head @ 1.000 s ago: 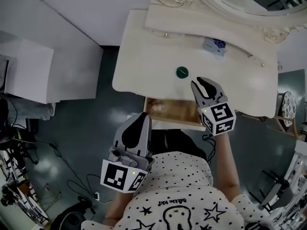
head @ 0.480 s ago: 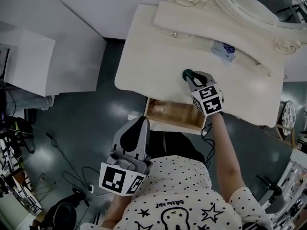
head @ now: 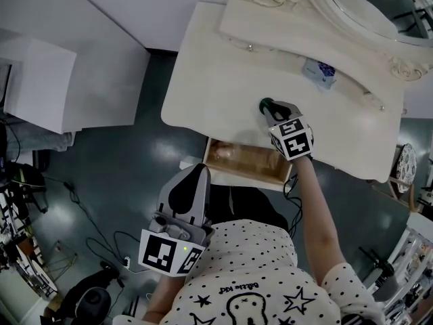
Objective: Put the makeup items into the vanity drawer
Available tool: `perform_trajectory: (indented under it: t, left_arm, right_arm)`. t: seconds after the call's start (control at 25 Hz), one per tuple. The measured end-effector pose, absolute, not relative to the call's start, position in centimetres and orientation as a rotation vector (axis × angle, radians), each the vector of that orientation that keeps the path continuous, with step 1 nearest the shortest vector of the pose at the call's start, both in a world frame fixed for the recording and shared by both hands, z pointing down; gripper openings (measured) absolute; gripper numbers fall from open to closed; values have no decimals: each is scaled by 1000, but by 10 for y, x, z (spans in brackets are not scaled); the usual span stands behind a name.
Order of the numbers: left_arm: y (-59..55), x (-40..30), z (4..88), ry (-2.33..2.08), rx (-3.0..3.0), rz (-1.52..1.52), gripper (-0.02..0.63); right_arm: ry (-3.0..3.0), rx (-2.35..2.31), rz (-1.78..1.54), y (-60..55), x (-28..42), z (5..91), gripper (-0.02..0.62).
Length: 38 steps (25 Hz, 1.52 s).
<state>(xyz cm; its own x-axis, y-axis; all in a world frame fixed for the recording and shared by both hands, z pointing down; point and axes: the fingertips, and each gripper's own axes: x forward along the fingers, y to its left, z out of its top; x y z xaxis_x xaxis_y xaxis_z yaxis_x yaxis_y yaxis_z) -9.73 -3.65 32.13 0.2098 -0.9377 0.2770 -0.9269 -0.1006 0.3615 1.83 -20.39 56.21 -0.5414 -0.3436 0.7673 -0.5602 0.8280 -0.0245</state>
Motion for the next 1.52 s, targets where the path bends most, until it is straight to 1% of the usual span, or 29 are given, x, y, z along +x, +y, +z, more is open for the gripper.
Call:
perform_trajectory:
  t: [0.08,0.16,0.56,1.08,1.36,1.52]
  left_arm:
    - [-37,-98,322,-1727,2036,-30,-4]
    - [-37,-99,321,-1728,2037,-30,-4]
    - [-34,-100,316,-1725,2060,-49,-3]
    - [-29,-88,302,-1659,2157,-83,-4]
    - [-31,-81,293,-1602,2219,-103,-3]
    - [-32,-76,290,-1573,2258,-102,-5]
  right_arm:
    - [-2191,668,342,-204,19,562,17]
    - [-2188,672,345,-204,19,562,14]
    - [-2225,749,325,-203,21,542,9]
    - [-2395,978,404,-168,35,465,9]
    - [-2474,1065,379,-136,60,413,8]
    - [-2469,1153,378,-116,79,398,9]
